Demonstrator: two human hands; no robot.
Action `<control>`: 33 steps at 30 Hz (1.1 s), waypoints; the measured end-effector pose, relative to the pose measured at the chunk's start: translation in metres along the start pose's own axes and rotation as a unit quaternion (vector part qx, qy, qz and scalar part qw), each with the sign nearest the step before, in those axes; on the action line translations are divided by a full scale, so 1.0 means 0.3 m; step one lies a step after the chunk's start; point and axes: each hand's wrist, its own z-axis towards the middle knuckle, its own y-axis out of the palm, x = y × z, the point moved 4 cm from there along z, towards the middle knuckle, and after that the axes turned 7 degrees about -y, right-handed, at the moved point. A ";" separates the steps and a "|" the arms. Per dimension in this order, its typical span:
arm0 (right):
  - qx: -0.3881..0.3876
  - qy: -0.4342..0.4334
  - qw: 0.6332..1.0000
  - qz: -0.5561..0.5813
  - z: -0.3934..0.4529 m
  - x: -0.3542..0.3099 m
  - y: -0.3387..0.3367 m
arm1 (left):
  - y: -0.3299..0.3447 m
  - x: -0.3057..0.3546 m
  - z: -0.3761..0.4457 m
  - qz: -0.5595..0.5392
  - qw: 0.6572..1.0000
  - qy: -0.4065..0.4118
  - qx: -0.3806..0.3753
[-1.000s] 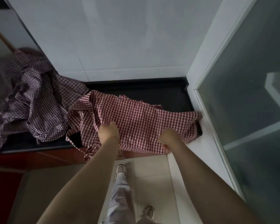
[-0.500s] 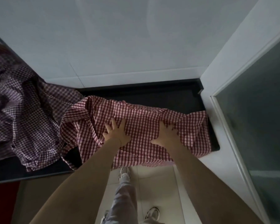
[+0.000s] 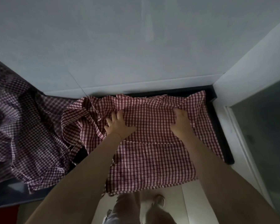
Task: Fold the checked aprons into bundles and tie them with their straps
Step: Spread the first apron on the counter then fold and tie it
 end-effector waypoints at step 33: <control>-0.008 0.441 0.600 0.667 -0.303 0.056 -0.082 | 0.258 -0.033 -0.355 -0.743 0.606 -0.284 -0.016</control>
